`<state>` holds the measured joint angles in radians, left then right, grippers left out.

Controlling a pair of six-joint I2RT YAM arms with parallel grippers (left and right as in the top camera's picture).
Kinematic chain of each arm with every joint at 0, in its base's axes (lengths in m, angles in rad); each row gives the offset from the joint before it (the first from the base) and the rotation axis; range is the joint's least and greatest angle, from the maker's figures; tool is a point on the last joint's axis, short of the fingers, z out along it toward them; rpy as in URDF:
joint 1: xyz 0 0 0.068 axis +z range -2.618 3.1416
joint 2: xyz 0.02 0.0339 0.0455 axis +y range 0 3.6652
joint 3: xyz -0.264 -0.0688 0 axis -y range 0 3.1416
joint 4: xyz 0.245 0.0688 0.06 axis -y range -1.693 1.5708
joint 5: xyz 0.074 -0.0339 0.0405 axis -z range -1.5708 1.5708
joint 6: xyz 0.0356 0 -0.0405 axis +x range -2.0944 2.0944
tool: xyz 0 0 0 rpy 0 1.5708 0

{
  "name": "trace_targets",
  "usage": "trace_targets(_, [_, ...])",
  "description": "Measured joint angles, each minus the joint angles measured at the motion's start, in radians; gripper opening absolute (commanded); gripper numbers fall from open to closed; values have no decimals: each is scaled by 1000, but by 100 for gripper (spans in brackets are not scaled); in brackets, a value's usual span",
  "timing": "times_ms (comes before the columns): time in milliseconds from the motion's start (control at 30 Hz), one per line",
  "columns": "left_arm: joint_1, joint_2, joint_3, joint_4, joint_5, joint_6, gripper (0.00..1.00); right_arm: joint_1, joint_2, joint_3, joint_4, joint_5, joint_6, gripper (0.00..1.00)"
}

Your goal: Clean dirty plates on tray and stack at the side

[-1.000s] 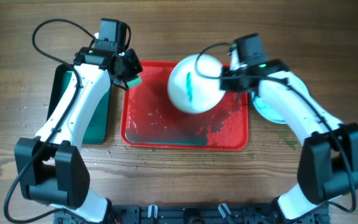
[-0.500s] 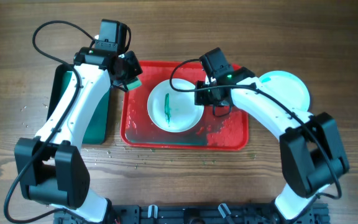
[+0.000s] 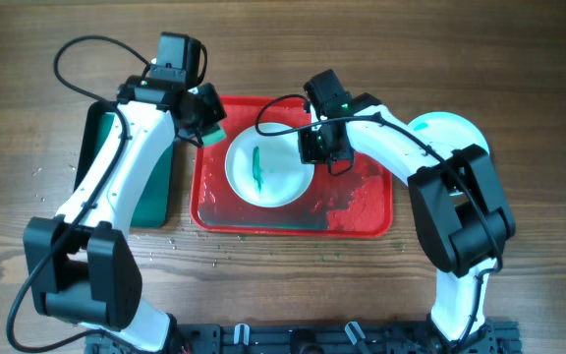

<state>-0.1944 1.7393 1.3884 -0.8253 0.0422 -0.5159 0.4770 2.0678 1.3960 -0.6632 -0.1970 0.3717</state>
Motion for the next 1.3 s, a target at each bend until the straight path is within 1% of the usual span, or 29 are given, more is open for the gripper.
trace_targets(167, [-46, 1, -94, 59, 29, -3, 4, 0, 1, 0, 2, -9, 5, 4])
trace_targets(367, [-93, 3, -232, 200, 37, -1, 4, 0, 1, 0, 3, -9, 8, 4])
trace_targets(533, [-112, 5, -330, 363, 34, 61, 4, 0, 1, 1, 3, -9, 8, 4])
trace_targets(633, [-139, 20, -351, 415, 31, 114, 4, 0, 1, 1, 5, -9, 8, 4])
trace_targets(833, [-210, 100, -351, 438, 25, 183, 4, 0, 1, 1, 5, -9, 8, 4])
trace_targets(933, [-214, 102, -340, 415, 20, 191, 4, -2, 1, 1, 5, -9, 8, 4])
trace_targets(1033, [-211, 101, -333, 377, 51, 208, 4, -2, 1, 1, 6, -10, 8, 4])
trace_targets(1133, [-190, 97, -333, 357, 122, 271, 4, -2, 1, 1, 6, -11, 8, 5])
trace_targets(1233, [-155, 95, -336, 344, 201, 381, 4, -2, 1, 1, 6, -12, 8, 4])
trace_targets(1300, [-143, 95, -337, 343, 204, 421, 4, -2, 1, 1, 6, -12, 8, 4])
